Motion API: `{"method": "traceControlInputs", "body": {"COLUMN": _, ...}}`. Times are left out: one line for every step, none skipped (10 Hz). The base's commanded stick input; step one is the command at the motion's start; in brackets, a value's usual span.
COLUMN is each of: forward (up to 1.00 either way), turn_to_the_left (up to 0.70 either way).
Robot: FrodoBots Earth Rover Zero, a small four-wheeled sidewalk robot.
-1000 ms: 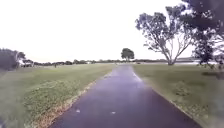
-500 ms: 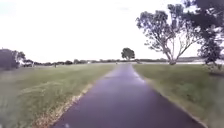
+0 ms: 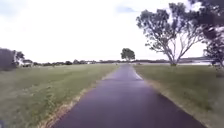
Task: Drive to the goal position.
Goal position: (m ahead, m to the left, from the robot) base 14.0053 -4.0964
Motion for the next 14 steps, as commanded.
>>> {"method": "traceControlInputs", "body": {"forward": 0.7, "turn_to_the_left": 0.0}}
{"method": "traceControlInputs", "body": {"forward": 0.7, "turn_to_the_left": 0.0}}
{"method": "traceControlInputs", "body": {"forward": 0.7, "turn_to_the_left": 0.0}}
{"method": "traceControlInputs", "body": {"forward": 0.7, "turn_to_the_left": 0.0}}
{"method": "traceControlInputs", "body": {"forward": 0.7, "turn_to_the_left": 0.0}}
{"method": "traceControlInputs", "body": {"forward": 0.7, "turn_to_the_left": 0.0}}
{"method": "traceControlInputs", "body": {"forward": 0.7, "turn_to_the_left": 0.0}}
{"method": "traceControlInputs", "body": {"forward": 0.7, "turn_to_the_left": 0.0}}
{"method": "traceControlInputs", "body": {"forward": 0.7, "turn_to_the_left": 0.0}}
{"method": "traceControlInputs", "body": {"forward": 0.7, "turn_to_the_left": 0.0}}
{"method": "traceControlInputs", "body": {"forward": 0.7, "turn_to_the_left": 0.0}}
{"method": "traceControlInputs", "body": {"forward": 0.7, "turn_to_the_left": 0.0}}
{"method": "traceControlInputs", "body": {"forward": 0.7, "turn_to_the_left": 0.0}}
{"method": "traceControlInputs", "body": {"forward": 0.7, "turn_to_the_left": 0.0}}
